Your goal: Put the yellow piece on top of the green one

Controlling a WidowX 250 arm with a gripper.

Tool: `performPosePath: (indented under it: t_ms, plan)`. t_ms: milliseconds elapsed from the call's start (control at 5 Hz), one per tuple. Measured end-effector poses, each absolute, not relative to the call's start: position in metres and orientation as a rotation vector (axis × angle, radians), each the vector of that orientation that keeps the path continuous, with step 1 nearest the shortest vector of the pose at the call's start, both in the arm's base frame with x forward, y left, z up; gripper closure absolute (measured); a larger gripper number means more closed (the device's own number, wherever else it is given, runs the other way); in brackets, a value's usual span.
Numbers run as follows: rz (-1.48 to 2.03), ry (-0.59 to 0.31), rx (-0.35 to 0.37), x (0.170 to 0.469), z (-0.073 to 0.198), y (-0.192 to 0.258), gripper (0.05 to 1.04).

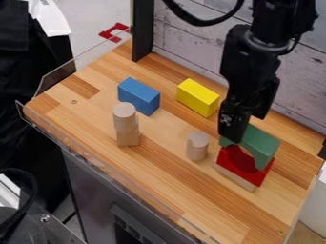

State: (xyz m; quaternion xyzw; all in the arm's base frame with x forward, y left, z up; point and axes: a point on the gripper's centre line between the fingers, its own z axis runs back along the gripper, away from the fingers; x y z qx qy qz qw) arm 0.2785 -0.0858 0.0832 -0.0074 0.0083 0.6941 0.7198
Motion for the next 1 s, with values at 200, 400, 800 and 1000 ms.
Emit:
performPosePath:
  t_ms: [200, 400, 800, 1000]
  plan:
    - [1.533, 0.035, 0.013, 0.275, 0.075, -0.085, 0.083]
    - [1.54, 0.013, 0.022, 0.274, 0.078, -0.076, 0.083]
    - [1.609, -0.054, -0.007, 0.27, 0.1, -0.046, 0.084]
    - [1.632, -0.048, -0.044, 0.275, 0.095, -0.028, 0.083]
